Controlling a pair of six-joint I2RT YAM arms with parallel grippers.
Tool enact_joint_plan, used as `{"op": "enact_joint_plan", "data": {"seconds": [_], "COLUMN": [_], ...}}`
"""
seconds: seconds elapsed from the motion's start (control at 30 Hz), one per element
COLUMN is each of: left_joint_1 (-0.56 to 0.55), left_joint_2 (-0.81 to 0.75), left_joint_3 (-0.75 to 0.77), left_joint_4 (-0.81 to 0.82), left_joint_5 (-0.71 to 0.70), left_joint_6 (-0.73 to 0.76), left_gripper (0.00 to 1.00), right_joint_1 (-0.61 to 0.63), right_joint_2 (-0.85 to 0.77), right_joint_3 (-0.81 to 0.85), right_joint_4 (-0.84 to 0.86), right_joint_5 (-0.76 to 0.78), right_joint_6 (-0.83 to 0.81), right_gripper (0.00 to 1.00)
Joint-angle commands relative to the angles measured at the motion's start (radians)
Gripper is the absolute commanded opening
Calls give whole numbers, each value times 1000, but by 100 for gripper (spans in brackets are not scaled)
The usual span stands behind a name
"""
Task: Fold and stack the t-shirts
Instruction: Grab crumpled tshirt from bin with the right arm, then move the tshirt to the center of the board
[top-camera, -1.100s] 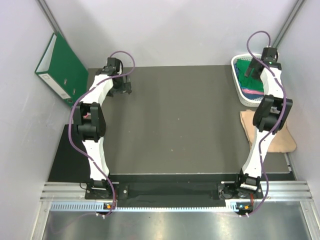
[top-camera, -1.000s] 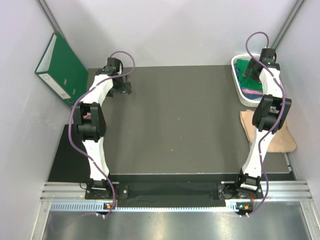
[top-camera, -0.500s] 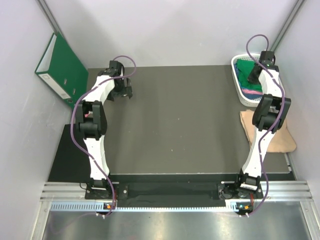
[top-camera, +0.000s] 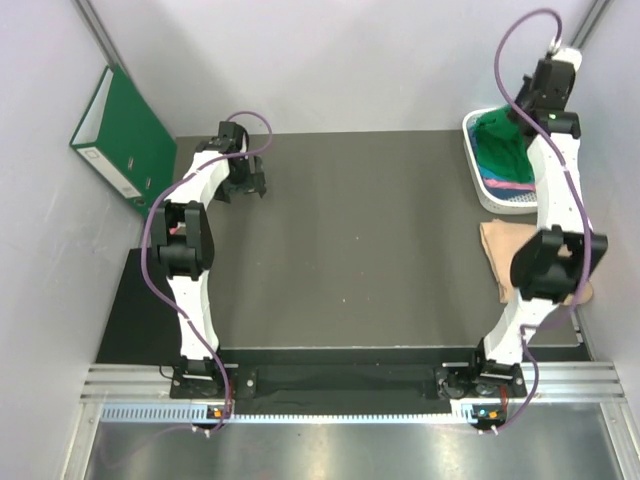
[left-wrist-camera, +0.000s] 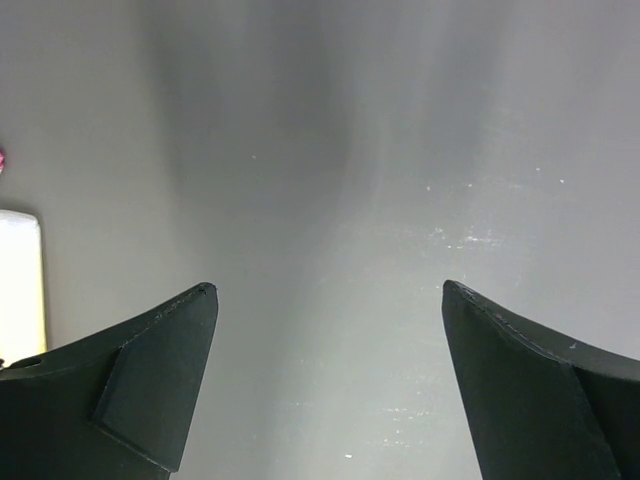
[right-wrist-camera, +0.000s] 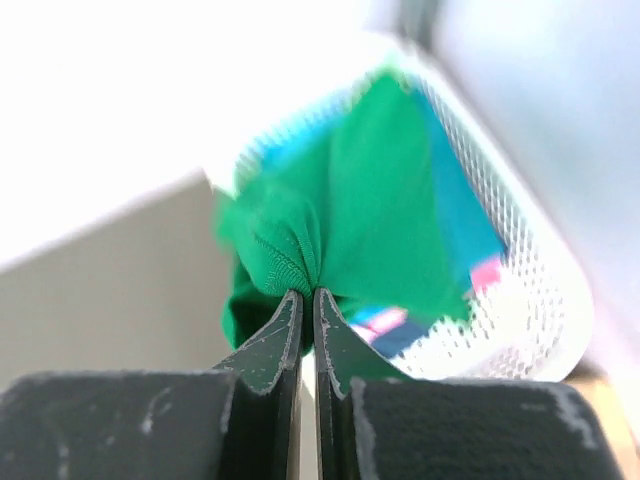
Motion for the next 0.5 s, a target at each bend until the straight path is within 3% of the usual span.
{"op": "enact_joint_plan", "data": {"seconds": [0.0, 0.17, 0.33, 0.47], "left_joint_1": [0, 1, 0, 0], "left_joint_2": [-45, -51, -49, -37], "left_joint_3": [2, 33, 44, 40], "left_joint_4": [35, 47, 63, 46], "left_joint_5": [8, -8, -16, -28], "left_joint_6": [-26, -23, -15, -16], "left_gripper": [98, 98, 98, 98], "right_joint_1": [122, 311, 555, 716], "right_joint_2": [-202, -178, -112, -114], "right_joint_3": [54, 140, 351, 441], "right_joint_4": [60, -63, -180, -171], "right_joint_5": [46, -29, -57, -25], "right_joint_6": [-64, -60, -69, -69], "right_gripper": [0, 0, 0, 0]}}
